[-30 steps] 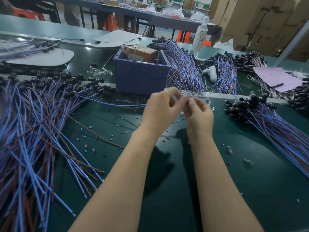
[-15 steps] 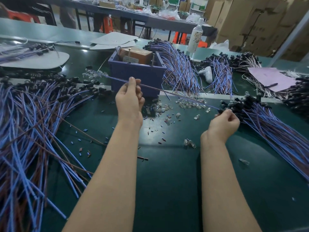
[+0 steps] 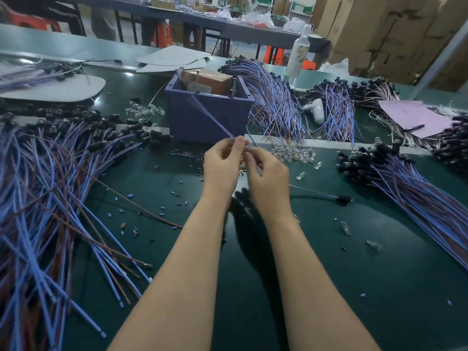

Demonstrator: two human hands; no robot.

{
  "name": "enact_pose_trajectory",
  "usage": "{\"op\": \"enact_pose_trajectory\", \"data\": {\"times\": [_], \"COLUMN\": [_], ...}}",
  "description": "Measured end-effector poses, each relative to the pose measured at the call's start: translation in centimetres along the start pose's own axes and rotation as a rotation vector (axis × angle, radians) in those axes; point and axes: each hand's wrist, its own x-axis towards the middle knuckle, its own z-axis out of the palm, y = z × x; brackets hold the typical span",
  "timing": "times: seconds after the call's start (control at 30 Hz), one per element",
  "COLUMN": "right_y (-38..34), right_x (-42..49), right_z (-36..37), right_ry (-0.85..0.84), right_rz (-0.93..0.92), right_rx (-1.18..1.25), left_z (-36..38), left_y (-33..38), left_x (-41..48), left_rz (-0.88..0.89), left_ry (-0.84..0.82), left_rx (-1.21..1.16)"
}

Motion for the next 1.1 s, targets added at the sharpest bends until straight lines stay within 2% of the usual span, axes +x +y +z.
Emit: {"op": "enact_pose_trajectory", "data": {"times": [0.13,0.3,0.43,0.53,0.87,1.1], "right_y": [-0.2,0.2,0.5,0.7,-0.2,-0.4], "right_x": [-0.3,-0.3,-0.1,0.0,-0.6,-0.6], "right_z": [1.2,1.3,1.2,1.1,1.7,1.6], "right_ry": [0.055,0.090,0.186,0.225,-0.010,-0.040], "right_rz": [0.071,0.212,0.283,0.274,0.172,0.171], "right_rx": [0.040,0.114,0.182,0.203,0.016,-0.003], "left_z": [-0.8,-0.8,-1.2,-1.4,-1.6,-1.9], "left_y": [-0.6,-1.0,-1.2,-1.0,-0.5,-0.4], "left_x": [0.1,0.1,0.4,0.7,0.7,1.0], "left_rz": [0.037,0.005,0.026,0.030,0.117,0.094], "left_ry": [0.034,-0.012,0.083,0.153,0.154,0.146], "left_rx": [0.014,0.105,0.205,0.194,0.203,0.252]}}
